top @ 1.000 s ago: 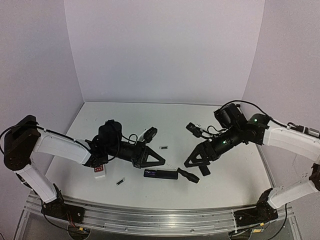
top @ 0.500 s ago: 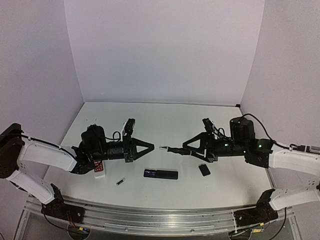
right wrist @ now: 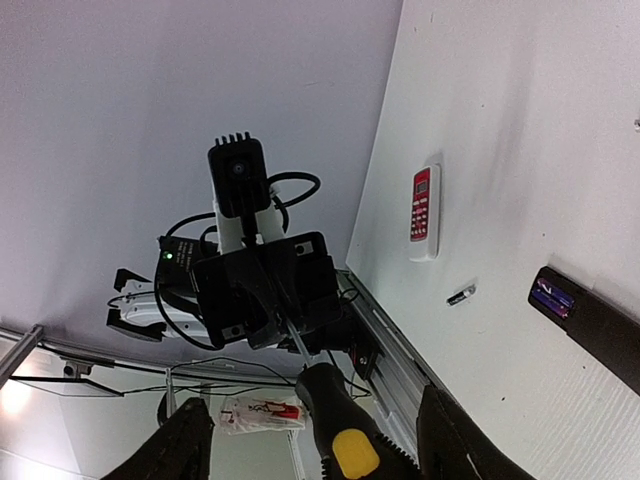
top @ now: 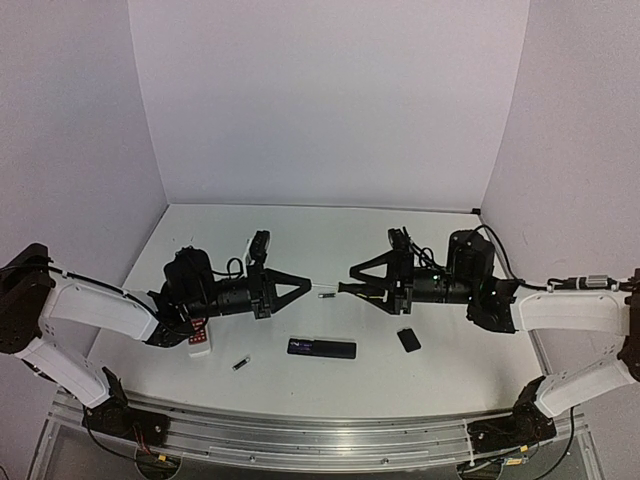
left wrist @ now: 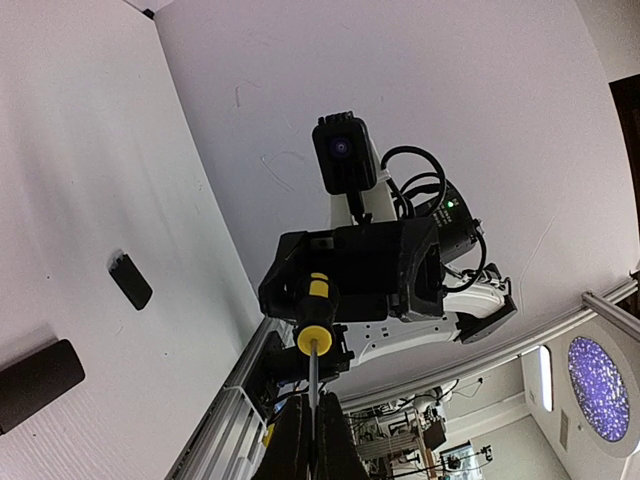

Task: Unload the batteries from the remote control

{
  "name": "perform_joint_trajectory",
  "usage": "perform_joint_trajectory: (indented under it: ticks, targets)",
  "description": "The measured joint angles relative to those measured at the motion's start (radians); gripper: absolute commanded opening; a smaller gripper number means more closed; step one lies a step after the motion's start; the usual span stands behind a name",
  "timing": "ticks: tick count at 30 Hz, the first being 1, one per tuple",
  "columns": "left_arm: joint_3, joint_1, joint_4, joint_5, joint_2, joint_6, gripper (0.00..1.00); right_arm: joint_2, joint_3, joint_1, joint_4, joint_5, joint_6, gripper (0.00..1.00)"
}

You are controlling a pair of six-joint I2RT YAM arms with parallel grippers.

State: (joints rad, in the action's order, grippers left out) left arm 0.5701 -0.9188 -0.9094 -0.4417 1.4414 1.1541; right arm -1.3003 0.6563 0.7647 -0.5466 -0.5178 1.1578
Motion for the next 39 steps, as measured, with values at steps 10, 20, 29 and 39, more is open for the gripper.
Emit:
perform_joint_trajectory:
  ticks: [10, 20, 29, 39]
  targets:
    - [0.015, 0.0, -0.047, -0.002, 0.029, 0.011, 0.0, -0.002, 0.002, -0.002, -0.035, -0.032, 0.027, 0.49]
    - [0.048, 0.01, -0.026, -0.028, 0.033, 0.006, 0.0, -0.001, 0.01, -0.011, -0.066, -0.039, 0.032, 0.0]
    - [0.072, 0.003, 0.208, -0.015, 0.005, -0.08, 0.99, 0.0, 0.008, 0.0, -0.034, -0.041, -0.002, 0.0]
    - [-0.001, -0.001, 0.529, 0.146, -0.111, -0.111, 1.0, 0.196, 0.004, 0.006, 0.468, 0.168, -0.224, 0.0]
